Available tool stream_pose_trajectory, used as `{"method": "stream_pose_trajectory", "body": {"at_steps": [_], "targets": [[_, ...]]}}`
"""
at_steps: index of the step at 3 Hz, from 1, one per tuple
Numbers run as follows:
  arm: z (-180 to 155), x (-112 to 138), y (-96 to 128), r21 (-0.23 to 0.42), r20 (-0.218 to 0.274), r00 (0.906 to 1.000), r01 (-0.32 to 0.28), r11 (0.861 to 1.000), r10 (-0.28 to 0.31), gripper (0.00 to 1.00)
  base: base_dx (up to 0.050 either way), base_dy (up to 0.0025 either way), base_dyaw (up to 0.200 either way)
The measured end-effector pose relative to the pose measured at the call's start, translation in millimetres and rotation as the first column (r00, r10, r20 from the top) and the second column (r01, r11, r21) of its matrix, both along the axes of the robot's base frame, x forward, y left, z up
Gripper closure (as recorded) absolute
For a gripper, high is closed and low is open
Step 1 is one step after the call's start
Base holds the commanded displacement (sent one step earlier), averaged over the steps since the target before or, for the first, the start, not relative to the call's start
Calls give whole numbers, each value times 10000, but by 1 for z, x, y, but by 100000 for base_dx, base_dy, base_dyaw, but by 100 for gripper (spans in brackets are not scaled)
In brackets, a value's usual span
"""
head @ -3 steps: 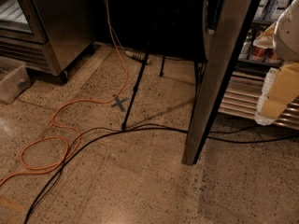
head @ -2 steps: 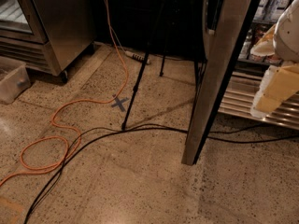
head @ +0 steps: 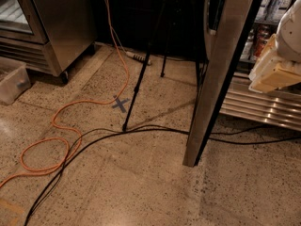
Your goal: Close left fridge door
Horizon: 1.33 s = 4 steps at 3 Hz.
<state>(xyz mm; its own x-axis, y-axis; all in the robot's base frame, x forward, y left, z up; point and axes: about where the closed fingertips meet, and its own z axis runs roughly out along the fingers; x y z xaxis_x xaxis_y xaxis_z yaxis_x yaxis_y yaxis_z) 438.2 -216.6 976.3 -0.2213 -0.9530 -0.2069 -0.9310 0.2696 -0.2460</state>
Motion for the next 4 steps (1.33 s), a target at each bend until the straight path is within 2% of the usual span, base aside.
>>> {"method": "stream_pose_trajectory", "body": {"at_steps": [1,2,3,4], "targets": [[0,0,0,0,0,10000,0,10000,0,89,0,0,0],[0,0,0,0,2,10000,0,10000,0,100,0,0,0],[0,0,0,0,6,10000,0,10000,0,100,0,0,0],[-23,6,5,-68,-360,9994,-16,10000,13,100,0,0,0]]}}
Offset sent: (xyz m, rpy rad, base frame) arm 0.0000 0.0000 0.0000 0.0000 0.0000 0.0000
